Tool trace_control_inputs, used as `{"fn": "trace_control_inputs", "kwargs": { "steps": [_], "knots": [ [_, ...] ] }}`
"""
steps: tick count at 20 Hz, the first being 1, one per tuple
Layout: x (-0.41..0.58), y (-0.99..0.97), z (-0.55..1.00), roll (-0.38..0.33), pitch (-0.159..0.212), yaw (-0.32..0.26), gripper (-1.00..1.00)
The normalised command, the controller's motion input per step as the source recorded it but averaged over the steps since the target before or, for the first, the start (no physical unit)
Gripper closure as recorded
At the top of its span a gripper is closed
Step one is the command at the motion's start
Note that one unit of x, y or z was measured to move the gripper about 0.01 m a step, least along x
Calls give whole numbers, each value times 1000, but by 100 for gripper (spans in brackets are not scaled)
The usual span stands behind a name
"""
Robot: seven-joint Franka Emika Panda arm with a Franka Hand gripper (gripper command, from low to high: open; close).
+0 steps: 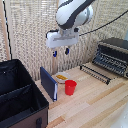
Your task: Gently stretch your hand towards the oven tray's handle, obtaining a firm grip, and draw it cautiously out of the oven. Transition your grip to the hot dog bowl, gingerly seizing the edge, and elevate it from the surface. Hover the bowl over the tray, delicately lower it, and temper your grip, establishing the bowl's equilibrium.
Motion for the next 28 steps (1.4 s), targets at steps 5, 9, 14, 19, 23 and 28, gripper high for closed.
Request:
{"fn": "trace_control_inputs", "kwargs": {
  "steps": [5, 9, 14, 19, 23, 28],
  "knots": [
    [-26, -53, 0, -372, -35, 151, -100],
    [-37, -69, 0, -375, -42, 147, -100],
    [-38, -70, 0, -375, -42, 147, -100],
    [-30, -72, 0, -375, -20, 133, -100],
    [-20, -66, 0, -375, -7, 125, -100],
    [8, -31, 25, -375, -2, 91, -100]
  ]
}}
